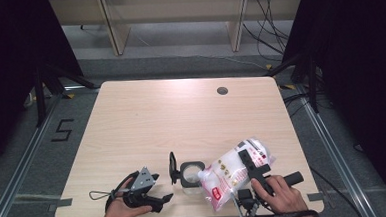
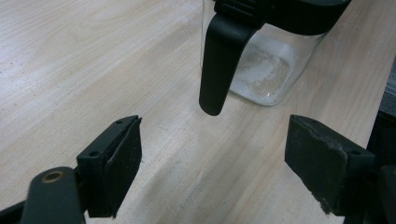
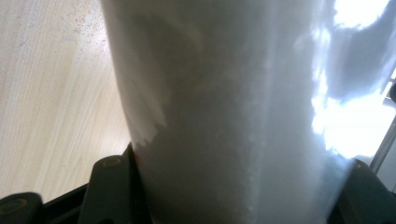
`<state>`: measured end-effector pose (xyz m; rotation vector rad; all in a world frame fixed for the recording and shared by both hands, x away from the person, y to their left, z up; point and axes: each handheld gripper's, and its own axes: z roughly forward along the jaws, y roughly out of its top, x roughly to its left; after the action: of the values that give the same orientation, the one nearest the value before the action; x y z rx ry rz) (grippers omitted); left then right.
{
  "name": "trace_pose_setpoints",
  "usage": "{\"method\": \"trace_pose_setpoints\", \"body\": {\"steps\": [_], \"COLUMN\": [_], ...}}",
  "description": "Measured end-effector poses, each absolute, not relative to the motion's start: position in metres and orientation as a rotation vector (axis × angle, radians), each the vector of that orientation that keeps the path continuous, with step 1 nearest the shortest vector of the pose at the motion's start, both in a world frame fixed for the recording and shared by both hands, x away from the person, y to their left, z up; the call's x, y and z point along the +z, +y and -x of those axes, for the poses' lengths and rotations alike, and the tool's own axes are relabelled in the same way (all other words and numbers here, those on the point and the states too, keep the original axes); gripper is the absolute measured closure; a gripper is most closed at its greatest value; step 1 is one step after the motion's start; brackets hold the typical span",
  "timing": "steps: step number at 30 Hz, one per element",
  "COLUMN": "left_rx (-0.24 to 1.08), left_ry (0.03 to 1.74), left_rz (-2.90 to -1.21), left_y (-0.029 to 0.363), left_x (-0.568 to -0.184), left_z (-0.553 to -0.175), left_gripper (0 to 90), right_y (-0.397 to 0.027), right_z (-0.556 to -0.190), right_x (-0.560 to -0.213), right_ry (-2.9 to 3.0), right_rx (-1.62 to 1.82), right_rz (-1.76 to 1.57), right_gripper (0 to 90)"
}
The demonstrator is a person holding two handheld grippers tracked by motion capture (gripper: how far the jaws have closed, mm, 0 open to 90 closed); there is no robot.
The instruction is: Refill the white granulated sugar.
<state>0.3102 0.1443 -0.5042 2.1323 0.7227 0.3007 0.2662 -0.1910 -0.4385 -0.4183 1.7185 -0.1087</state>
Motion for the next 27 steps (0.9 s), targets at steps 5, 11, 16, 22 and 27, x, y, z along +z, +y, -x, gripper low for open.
{"method": "trace_pose_setpoints", "body": {"steps": [5, 11, 16, 22, 27], "left_rx": [0.301, 0.298, 0.287, 0.284, 0.28], "left_ry": [0.731, 0.734, 0.742, 0.731, 0.743], "left_rz": [-2.135, -2.129, -2.113, -2.124, -2.107], "left_y": [0.1453, 0.145, 0.1438, 0.1451, 0.1449], "left_x": [-0.504, -0.5042, -0.5048, -0.5044, -0.5053], "left_z": [-0.3104, -0.3104, -0.3098, -0.3102, -0.3105], "left_gripper": [18.5, 18.5, 18.5, 18.5, 18.5], "right_y": [-0.1914, -0.192, -0.1909, -0.1908, -0.1912], "right_z": [-0.2671, -0.2668, -0.2662, -0.2658, -0.2674], "right_x": [-0.4369, -0.4364, -0.4343, -0.4358, -0.4374], "right_ry": [1.71, 1.708, 1.695, 1.701, 1.702], "right_rx": [-0.113, -0.108, -0.114, -0.11, -0.1], "right_rz": [0.442, 0.429, 0.454, 0.443, 0.431], "right_gripper": [43.1, 43.0, 43.1, 43.1, 43.1]}}
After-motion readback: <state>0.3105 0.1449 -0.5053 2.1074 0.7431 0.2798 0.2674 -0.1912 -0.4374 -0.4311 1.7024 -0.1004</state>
